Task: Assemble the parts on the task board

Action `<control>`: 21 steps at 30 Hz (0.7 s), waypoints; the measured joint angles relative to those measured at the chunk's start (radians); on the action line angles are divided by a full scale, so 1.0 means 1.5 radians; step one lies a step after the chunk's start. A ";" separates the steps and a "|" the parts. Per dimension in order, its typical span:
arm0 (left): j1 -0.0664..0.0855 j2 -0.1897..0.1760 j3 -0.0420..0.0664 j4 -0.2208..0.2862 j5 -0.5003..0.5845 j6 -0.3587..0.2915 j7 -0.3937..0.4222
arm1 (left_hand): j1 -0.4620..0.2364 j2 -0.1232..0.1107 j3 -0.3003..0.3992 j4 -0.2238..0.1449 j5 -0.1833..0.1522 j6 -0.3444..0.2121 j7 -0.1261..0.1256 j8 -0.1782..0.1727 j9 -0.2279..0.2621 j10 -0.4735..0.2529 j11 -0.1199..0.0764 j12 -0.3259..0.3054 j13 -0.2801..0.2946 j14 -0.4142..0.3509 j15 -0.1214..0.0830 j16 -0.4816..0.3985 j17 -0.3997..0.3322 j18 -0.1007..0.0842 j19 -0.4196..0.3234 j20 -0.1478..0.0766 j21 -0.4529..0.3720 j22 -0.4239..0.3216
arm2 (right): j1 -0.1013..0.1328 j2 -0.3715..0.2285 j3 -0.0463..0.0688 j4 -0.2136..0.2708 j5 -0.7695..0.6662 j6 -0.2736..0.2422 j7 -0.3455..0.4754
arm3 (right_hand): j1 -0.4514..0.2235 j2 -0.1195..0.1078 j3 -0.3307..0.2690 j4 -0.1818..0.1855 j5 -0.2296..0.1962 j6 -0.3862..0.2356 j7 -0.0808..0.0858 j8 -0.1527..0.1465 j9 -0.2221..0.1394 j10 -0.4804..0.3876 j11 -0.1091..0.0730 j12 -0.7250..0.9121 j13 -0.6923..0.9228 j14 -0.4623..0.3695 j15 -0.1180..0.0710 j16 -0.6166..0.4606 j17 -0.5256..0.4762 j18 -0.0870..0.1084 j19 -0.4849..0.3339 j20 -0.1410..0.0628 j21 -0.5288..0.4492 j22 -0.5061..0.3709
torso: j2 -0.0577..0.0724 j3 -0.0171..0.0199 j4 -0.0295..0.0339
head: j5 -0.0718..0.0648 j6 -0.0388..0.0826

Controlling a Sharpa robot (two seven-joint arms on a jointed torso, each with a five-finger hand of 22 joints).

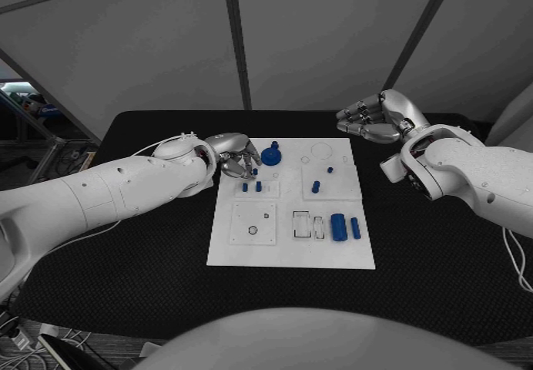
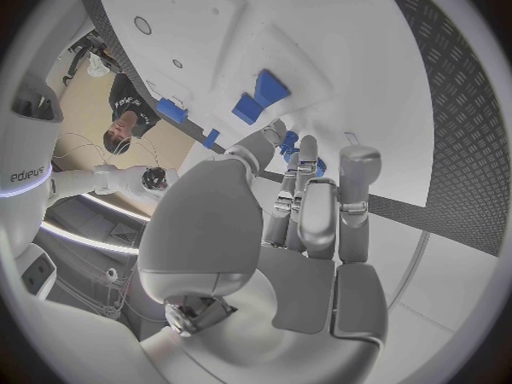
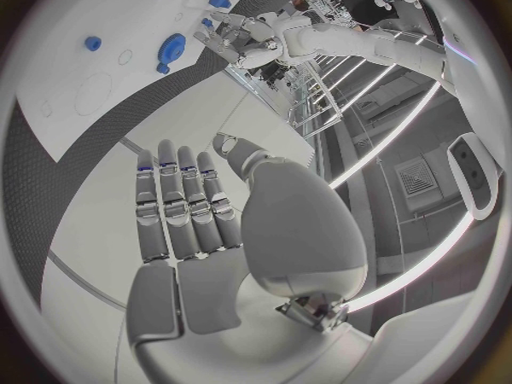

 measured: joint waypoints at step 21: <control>-0.001 -0.075 0.034 0.027 0.128 -0.036 0.040 | 0.031 0.031 0.002 0.005 0.003 0.081 0.022 0.043 0.015 -0.029 0.016 -0.008 0.008 -0.053 0.014 -0.035 -0.088 0.000 -0.096 0.012 -0.178 -0.106 | 0.000 -0.005 0.000 -0.018 -0.198 0.024 -0.061 | 0.037 0.012 -0.017 -0.043 -0.053 0.062 -0.035 0.011 0.007 0.057 -0.045 0.020 0.001 0.207 -0.071 0.125 0.069 0.000 0.204 -0.089 0.126 0.063 | -0.001 -0.0006 0.0008 | -0.005 0.000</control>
